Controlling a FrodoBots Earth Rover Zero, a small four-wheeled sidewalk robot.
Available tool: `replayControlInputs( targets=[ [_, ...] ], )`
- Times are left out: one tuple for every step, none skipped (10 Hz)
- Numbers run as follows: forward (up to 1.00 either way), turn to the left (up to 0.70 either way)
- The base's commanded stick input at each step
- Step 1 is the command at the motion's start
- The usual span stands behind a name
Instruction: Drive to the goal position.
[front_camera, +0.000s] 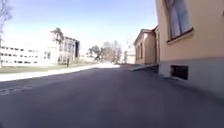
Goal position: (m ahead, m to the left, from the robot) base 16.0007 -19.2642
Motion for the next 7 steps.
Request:
replayControlInputs(
  targets=[
    [0.85, 0.0],
    [0.85, 0.0],
    [0.85, 0.0],
    [0.85, 0.0],
    [0.85, 0.0],
    [0.85, 0.0],
    [0.85, 0.0]
  ],
)
